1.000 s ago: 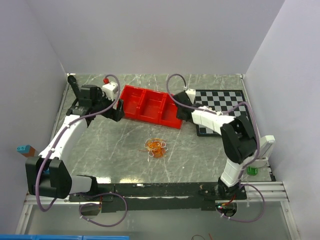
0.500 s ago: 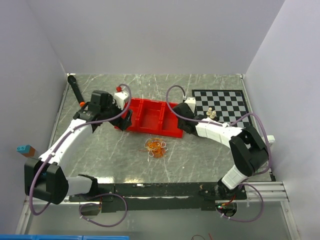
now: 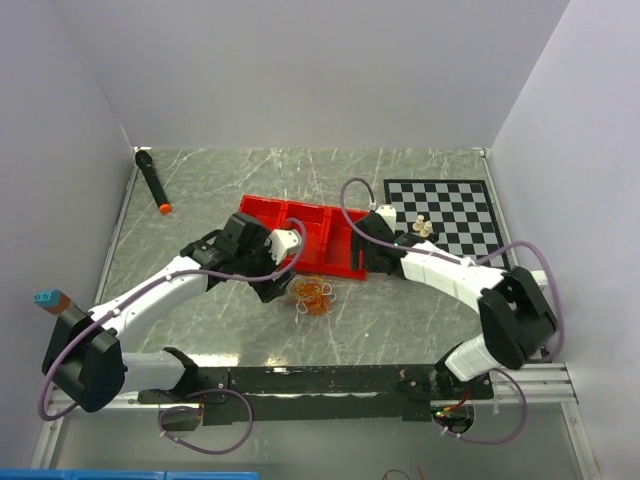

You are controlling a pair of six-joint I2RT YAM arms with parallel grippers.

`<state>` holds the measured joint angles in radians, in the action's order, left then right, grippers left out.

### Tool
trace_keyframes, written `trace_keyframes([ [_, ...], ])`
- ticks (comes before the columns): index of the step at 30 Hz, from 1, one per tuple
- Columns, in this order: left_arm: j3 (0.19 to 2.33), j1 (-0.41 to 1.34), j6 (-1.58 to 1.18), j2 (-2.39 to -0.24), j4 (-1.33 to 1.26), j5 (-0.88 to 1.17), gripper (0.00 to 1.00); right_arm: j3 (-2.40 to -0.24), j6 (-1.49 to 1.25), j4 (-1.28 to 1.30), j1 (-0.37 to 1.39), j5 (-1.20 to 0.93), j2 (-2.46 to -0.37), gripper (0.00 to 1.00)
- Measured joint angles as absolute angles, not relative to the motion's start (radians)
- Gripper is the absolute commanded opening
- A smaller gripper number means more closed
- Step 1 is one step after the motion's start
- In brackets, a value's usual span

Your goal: Untangle the cables

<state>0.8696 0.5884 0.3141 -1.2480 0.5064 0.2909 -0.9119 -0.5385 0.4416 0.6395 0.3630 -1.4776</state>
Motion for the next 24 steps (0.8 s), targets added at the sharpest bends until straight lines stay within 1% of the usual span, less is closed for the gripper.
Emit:
trace_keyframes([
  [3, 0.843, 0.611, 0.321, -1.254, 0.490, 0.297, 0.97, -0.876, -0.556, 0.429, 0.657, 0.322, -1.378, 0.78],
  [7, 0.842, 0.643, 0.321, -1.306, 0.435, 0.311, 0.97, -0.765, -0.593, 0.397, 0.723, 0.249, -1.233, 0.71],
  [10, 0.842, 0.685, 0.327, -1.359, 0.392, 0.318, 0.99, -0.682, -0.619, 0.363, 0.766, 0.197, -1.186, 0.67],
  [11, 0.842, 0.703, 0.330, -1.381, 0.379, 0.318, 0.98, -0.657, -0.627, 0.355, 0.774, 0.179, -1.179, 0.66],
  [13, 0.845, 0.725, 0.337, -1.413, 0.365, 0.319, 0.87, -0.616, -0.639, 0.335, 0.780, 0.149, -1.171, 0.65],
  [14, 0.850, 0.736, 0.340, -1.433, 0.358, 0.321, 0.77, -0.596, -0.645, 0.324, 0.781, 0.135, -1.166, 0.65],
  [16, 0.858, 0.748, 0.350, -1.463, 0.347, 0.325, 0.54, -0.554, -0.659, 0.294, 0.783, 0.106, -1.149, 0.64],
  [17, 0.862, 0.751, 0.359, -1.477, 0.340, 0.326, 0.46, -0.534, -0.667, 0.275, 0.783, 0.088, -1.139, 0.64],
  [20, 0.867, 0.752, 0.363, -1.490, 0.329, 0.324, 0.29, -0.504, -0.684, 0.228, 0.783, 0.055, -1.123, 0.64],
  [23, 0.867, 0.752, 0.369, -1.484, 0.320, 0.324, 0.18, -0.501, -0.691, 0.186, 0.783, 0.024, -1.127, 0.64],
  [24, 0.867, 0.752, 0.371, -1.479, 0.320, 0.325, 0.16, -0.501, -0.692, 0.166, 0.783, 0.011, -1.132, 0.65],
])
